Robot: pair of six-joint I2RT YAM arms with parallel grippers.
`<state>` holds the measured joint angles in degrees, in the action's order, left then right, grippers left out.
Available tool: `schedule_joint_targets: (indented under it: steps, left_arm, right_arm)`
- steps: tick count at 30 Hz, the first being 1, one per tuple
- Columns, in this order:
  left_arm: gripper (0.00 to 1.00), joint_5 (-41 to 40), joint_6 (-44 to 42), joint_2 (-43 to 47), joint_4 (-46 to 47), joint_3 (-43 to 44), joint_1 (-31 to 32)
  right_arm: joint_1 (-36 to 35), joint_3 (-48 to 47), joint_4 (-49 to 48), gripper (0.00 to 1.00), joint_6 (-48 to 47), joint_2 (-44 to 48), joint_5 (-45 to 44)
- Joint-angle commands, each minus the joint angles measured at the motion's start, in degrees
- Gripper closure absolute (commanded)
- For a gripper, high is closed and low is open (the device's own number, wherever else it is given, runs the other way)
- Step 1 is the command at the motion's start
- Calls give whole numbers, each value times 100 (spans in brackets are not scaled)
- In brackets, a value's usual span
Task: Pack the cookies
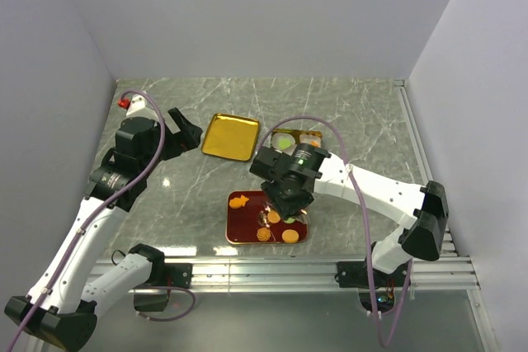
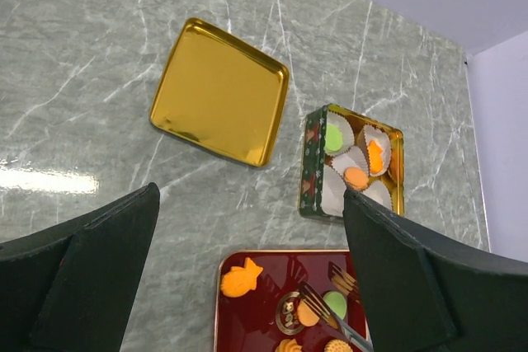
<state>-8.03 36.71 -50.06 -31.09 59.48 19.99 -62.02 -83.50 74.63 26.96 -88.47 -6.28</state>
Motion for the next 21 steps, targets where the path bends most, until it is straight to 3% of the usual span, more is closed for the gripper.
schedule_joint_targets:
  steps: [1,21]
  left_arm:
    - [1,179,47,-3,147,81,23]
    - [1,258,179,190,77,-33,23]
  right_arm:
    - [-82,53,-115,47,204,268,109]
    - [-267,396,-239,46,327,22,286]
